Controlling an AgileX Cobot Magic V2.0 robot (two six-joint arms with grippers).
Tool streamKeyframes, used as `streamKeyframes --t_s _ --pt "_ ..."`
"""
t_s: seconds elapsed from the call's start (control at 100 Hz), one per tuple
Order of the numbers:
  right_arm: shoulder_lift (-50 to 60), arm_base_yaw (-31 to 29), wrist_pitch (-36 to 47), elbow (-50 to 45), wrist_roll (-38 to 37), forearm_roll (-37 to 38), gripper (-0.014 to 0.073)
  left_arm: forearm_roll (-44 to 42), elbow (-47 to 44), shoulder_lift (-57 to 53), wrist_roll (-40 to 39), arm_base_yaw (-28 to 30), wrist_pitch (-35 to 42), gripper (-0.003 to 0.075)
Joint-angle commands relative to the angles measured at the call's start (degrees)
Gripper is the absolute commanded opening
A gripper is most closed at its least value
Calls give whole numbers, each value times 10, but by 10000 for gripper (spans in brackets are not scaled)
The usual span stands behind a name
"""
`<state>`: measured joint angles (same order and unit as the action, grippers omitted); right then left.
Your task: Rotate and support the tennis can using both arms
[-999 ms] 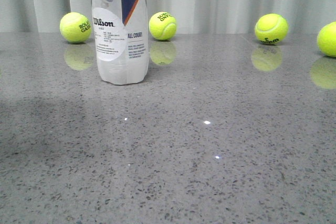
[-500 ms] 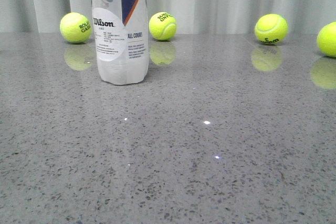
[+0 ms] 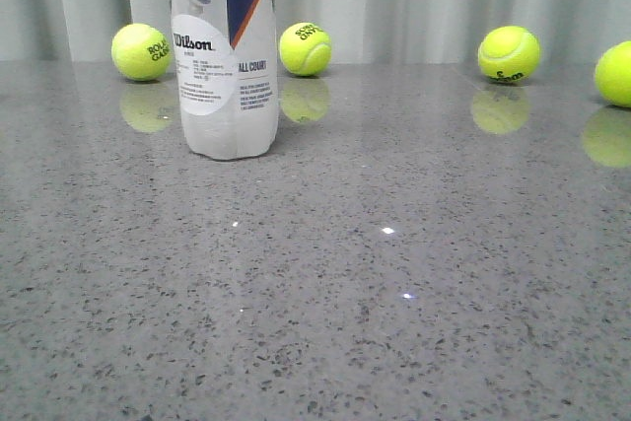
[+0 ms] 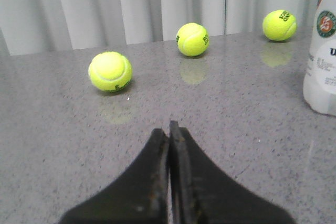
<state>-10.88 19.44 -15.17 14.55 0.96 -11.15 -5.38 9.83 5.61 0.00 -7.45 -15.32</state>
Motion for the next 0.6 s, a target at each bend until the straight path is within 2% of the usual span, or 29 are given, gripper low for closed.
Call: streamKeyframes --t_s 0.0,0.19,0.26,0.59 --pt "-5 -4 50 15 2 -2 -69 19 -28 -32 -8 11 58 -19" --pt "-5 -4 50 15 2 -2 -69 48 -125 -80 -8 17 113 -19" --pt "-5 -4 51 15 2 -2 -69 54 -122 -78 -8 17 80 -19" --pt "-6 -4 50 15 2 -2 -69 54 -124 -78 -8 17 118 -19"
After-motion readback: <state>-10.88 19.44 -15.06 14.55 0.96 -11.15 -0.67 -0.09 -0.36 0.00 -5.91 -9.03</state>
